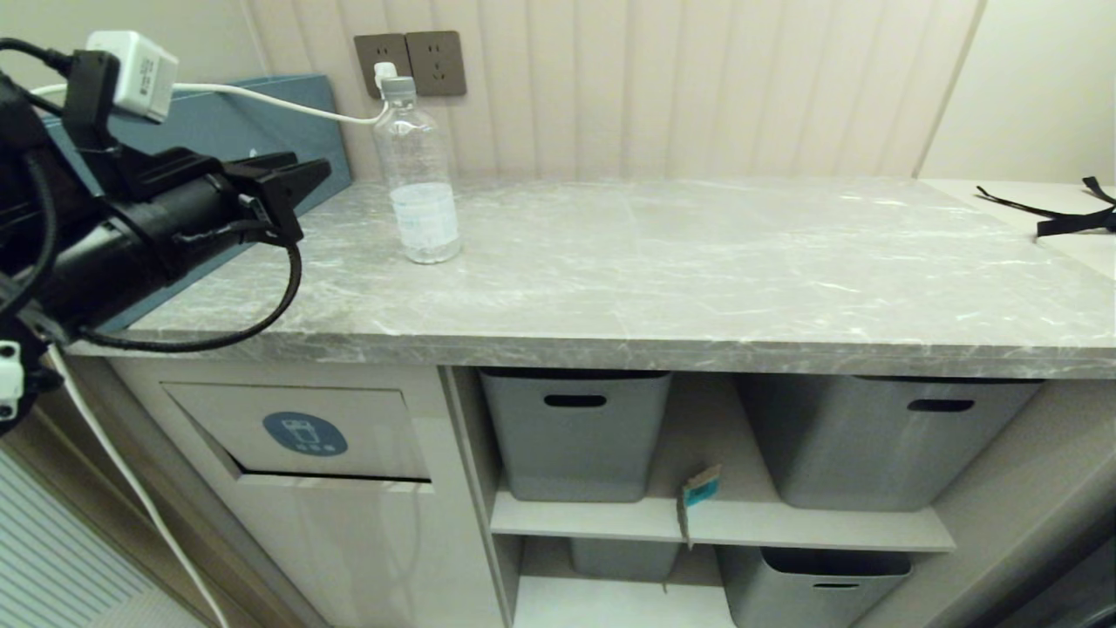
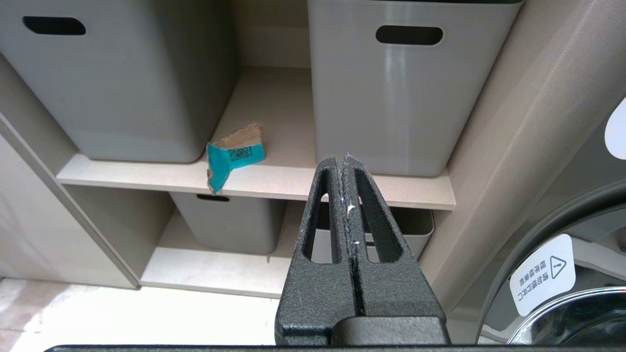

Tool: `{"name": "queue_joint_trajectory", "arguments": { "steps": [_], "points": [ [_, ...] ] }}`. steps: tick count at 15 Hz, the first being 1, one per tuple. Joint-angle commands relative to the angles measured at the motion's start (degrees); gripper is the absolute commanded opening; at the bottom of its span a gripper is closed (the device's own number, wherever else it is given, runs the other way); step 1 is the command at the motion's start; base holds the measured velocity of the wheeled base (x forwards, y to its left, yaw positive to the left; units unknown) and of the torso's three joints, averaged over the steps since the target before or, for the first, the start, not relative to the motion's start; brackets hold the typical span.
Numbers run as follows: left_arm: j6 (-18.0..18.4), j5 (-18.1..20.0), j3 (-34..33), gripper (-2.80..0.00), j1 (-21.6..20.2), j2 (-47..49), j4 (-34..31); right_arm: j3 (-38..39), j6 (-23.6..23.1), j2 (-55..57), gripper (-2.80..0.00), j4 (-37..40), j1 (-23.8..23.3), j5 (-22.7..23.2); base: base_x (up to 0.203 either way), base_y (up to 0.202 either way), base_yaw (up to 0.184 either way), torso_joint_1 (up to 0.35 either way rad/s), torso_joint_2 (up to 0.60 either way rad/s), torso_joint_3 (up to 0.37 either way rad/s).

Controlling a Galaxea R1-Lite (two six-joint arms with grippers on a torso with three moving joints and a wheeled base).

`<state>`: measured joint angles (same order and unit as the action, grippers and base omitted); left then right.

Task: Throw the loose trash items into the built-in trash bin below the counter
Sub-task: Pick up the garbage

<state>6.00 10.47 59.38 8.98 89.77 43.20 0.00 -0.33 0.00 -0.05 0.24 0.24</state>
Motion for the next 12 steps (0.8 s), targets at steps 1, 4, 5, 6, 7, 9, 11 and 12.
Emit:
{"name": "queue_joint_trajectory", "arguments": {
  "steps": [1,4,5,6,7,9,11,12],
  "points": [
    [-0.07,0.21,2.21,0.0,0.39,3.22,0.15,0.0,-0.03,-0.09,-2.8,-0.04,0.02,0.02,0.0,0.0,0.0,0.0,0.0,0.0],
    [-0.11,0.34,3.57,0.0,0.93,4.24,0.22,0.0,-0.03,-0.09,-2.8,-0.04,0.02,0.02,0.0,0.0,0.0,0.0,0.0,0.0],
    [-0.11,0.38,4.58,0.0,0.95,4.56,0.14,0.0,-0.03,0.0,-2.8,-0.04,0.02,0.02,0.0,0.0,0.0,0.0,0.0,0.0],
    [-0.11,0.35,4.99,0.0,1.5,4.69,0.05,0.0,-0.03,-0.07,-2.8,-0.01,0.07,0.02,0.0,0.0,0.0,0.0,0.0,0.0],
    [-0.13,0.34,5.03,0.0,2.04,5.32,0.02,0.0,-0.03,-0.01,-2.8,-0.04,0.02,0.02,0.0,0.0,0.0,0.0,0.0,0.0],
    [-0.11,0.34,6.29,0.0,2.17,6.79,-0.44,0.0,-0.03,-0.09,-2.8,-0.04,0.02,0.02,0.0,0.0,0.0,0.0,0.0,0.0],
    [-0.11,0.34,8.04,0.0,2.22,8.26,-1.81,0.0,-0.03,0.0,-2.8,-0.04,0.02,0.02,0.0,0.0,0.0,0.0,0.0,0.0],
    [-0.15,0.34,9.09,0.0,2.2,9.32,-2.99,0.0,-0.03,-0.09,-2.8,0.04,0.04,0.02,0.0,0.0,0.0,0.0,0.0,0.0]
  ]
}}
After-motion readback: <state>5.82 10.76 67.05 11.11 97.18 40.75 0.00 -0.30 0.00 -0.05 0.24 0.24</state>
